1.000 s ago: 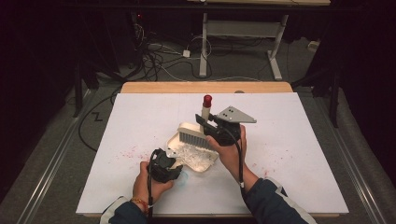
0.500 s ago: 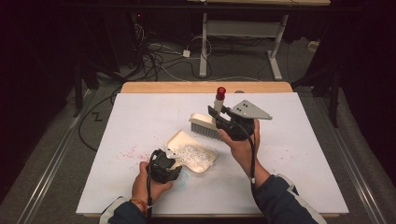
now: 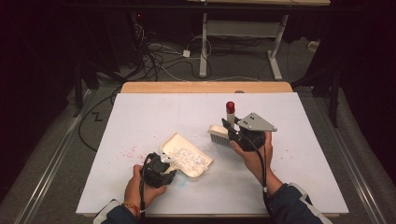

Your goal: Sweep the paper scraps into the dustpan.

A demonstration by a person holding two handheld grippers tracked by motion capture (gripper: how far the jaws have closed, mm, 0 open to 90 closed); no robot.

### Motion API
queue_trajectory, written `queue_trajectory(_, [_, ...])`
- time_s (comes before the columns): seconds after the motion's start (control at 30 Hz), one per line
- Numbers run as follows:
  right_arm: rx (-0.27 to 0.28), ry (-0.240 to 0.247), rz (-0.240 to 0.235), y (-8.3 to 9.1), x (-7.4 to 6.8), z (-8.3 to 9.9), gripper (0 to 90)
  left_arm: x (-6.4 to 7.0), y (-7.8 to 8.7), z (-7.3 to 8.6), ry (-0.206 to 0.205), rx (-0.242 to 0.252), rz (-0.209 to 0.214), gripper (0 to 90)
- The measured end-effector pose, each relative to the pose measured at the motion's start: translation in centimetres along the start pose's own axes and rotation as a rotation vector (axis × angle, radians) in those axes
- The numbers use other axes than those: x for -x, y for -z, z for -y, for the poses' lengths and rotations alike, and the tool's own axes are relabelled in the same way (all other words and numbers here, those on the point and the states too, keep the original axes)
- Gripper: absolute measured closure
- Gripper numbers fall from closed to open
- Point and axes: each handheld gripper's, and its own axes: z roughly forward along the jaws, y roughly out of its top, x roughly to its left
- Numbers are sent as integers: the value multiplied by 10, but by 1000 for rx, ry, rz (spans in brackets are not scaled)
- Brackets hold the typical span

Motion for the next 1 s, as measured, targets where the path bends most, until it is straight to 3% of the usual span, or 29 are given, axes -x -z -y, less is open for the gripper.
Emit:
queue_trajectory(0.07, [-6, -32, -39, 3, -6, 4, 703, -1, 0, 0, -4, -2, 1, 632])
queue_trajectory(0.2, [-3, -50, -74, 1, -21, 4, 702, 0, 0, 0, -6, -1, -4, 632])
queue_trajectory(0.37, [10, -21, -131, -4, -47, -2, 702, -1, 0, 1, -6, -2, 4, 632])
queue_trajectory(0.43, [15, -43, -168, -7, -54, -6, 703, -2, 0, 1, -5, 0, 6, 632])
queue_trajectory(0.53, [32, -27, -193, -8, -61, -14, 703, -2, 1, 2, -6, 0, 7, 632])
queue_trajectory(0.73, [67, -32, -207, -3, -59, -26, 703, -3, 1, 3, -6, 1, 9, 632])
queue_trajectory(0.8, [92, -39, -187, 2, -54, -29, 702, -3, 1, 3, -5, 2, 8, 632])
queue_trajectory(0.83, [133, -57, -165, 7, -49, -30, 703, -3, 1, 3, -3, 2, 9, 632])
queue_trajectory(1.0, [121, -75, -152, 9, -40, -29, 702, -3, 1, 3, -5, 0, 9, 632])
